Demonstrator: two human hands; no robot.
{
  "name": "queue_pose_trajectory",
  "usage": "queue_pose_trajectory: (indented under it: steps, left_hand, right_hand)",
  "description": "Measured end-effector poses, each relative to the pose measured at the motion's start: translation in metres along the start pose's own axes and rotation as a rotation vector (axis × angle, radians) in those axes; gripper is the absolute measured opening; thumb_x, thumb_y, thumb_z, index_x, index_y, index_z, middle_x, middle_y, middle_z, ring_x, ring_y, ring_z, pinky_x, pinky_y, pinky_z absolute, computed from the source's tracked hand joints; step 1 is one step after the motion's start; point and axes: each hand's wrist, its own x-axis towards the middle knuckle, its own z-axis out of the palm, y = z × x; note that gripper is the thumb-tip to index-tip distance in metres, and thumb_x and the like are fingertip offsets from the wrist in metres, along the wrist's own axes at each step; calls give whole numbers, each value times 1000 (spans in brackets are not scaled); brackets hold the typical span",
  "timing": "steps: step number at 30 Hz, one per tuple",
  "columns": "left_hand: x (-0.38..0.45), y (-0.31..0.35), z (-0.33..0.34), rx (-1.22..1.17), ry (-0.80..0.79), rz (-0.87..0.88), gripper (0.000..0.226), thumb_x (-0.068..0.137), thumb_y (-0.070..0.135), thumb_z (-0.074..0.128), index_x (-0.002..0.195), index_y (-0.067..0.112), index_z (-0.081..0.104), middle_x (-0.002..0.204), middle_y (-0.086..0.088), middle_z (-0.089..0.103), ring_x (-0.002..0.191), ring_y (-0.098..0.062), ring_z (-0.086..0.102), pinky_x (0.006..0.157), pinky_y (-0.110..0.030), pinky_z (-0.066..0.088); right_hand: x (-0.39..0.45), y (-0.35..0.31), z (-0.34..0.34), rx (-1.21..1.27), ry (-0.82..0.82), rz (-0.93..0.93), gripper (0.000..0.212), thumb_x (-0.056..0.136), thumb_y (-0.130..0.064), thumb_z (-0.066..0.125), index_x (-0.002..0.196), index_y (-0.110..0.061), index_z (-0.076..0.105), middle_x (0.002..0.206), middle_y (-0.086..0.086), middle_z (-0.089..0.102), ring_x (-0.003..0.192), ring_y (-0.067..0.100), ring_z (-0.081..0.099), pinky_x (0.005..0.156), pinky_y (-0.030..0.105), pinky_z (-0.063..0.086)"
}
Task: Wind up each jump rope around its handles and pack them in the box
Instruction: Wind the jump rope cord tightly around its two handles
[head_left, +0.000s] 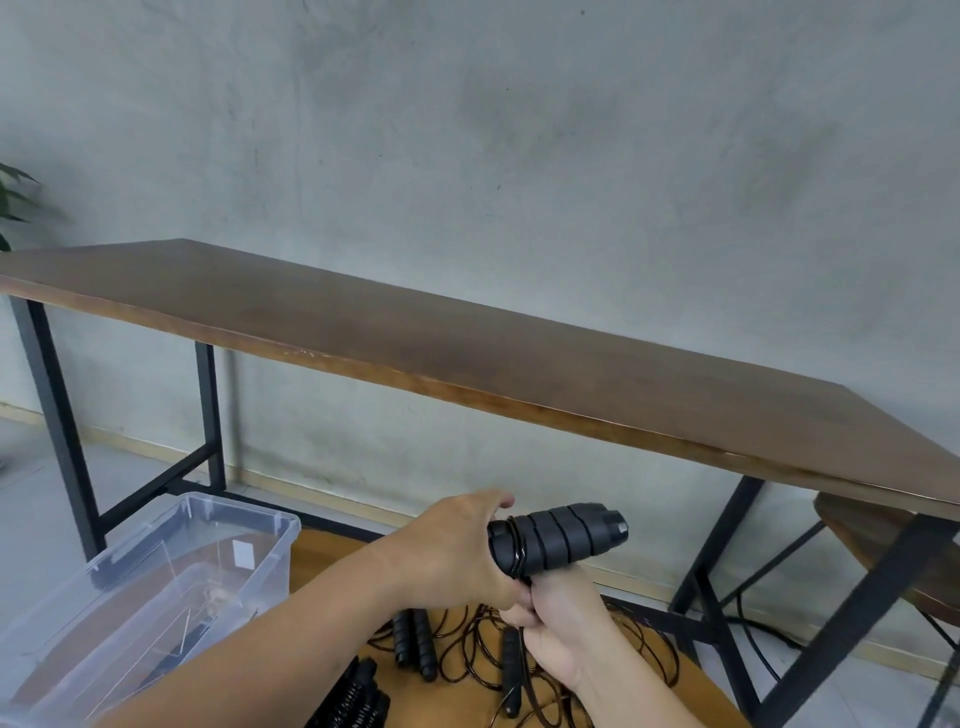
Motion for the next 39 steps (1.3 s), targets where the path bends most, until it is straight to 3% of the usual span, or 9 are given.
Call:
queue_pose_trajectory:
  steps: [4, 10, 13, 17, 23, 25, 29, 32, 39]
  left_hand:
    - [12, -4, 6, 77, 78, 44, 30, 69, 29, 78, 94, 27, 60, 89, 8, 61, 80, -12, 59, 69, -23, 52]
    - [27, -18, 15, 186, 137, 57, 36, 76, 22, 70, 108, 22, 56, 95, 3, 61, 85, -16, 59, 73, -28, 53]
    - [30, -21, 22, 200, 97, 65, 39, 77, 21, 70, 113, 24, 56, 94, 3, 65, 85, -16, 61, 73, -30, 54]
    - [37, -22, 31, 209, 66, 24, 37, 76, 17, 70, 110, 22, 57, 93, 0, 65, 84, -19, 61, 71, -31, 52]
    - [43, -29, 31, 455, 118, -45, 44, 84, 12, 66, 122, 17, 45, 112, -7, 53, 102, -23, 56, 79, -29, 46]
    - [43, -32, 29, 532, 127, -70, 44, 85, 12, 66, 122, 15, 43, 117, -8, 52, 107, -23, 55, 81, -28, 44]
    - [40, -29, 34, 691, 119, -31, 43, 87, 13, 66, 124, 13, 43, 123, -7, 52, 111, -24, 54, 88, -30, 43]
    - [38, -25, 37, 818, 102, 30, 46, 87, 11, 66, 127, 13, 42, 123, -7, 52, 110, -24, 54, 91, -33, 45]
    - [20, -13, 36, 873, 32, 245, 45, 86, 21, 67, 125, 18, 45, 116, -1, 53, 105, -22, 51, 97, -36, 36]
  right_hand:
    - [-5, 2, -6, -77, 40, 7, 17, 100, -3, 44, 84, -8, 46, 59, 1, 42, 50, 10, 22, 47, 25, 14]
    - [-12, 8, -8, -597, 3, -24, 27, 106, -24, 39, 85, -13, 53, 62, -5, 41, 50, 8, 28, 50, 23, 22]
    - [-13, 7, -10, -883, 32, -67, 30, 105, -25, 38, 82, -19, 56, 64, -8, 44, 59, 8, 38, 61, 23, 32]
    - [-12, 2, -13, -1078, 31, -82, 29, 105, -23, 38, 87, -18, 60, 70, -8, 49, 60, 7, 42, 57, 20, 33]
    - [-15, -5, -14, -1217, -19, 16, 31, 102, -32, 42, 98, -18, 69, 71, -6, 59, 63, 9, 51, 66, 27, 45]
    - [-18, -10, -14, -1367, -30, -42, 35, 100, -38, 44, 95, -13, 69, 73, -2, 58, 66, 12, 52, 68, 34, 48]
    - [-25, -37, -7, -1591, -65, -169, 28, 97, -31, 48, 85, -16, 68, 74, -1, 63, 66, 13, 58, 58, 26, 45]
    - [-25, -65, -1, -1726, -87, -245, 21, 92, -29, 57, 86, -19, 74, 80, -2, 69, 73, 12, 64, 66, 30, 56]
    - [-5, -118, -9, -1611, -276, -202, 15, 77, -38, 81, 80, -24, 78, 79, -10, 72, 79, 9, 66, 74, 30, 57]
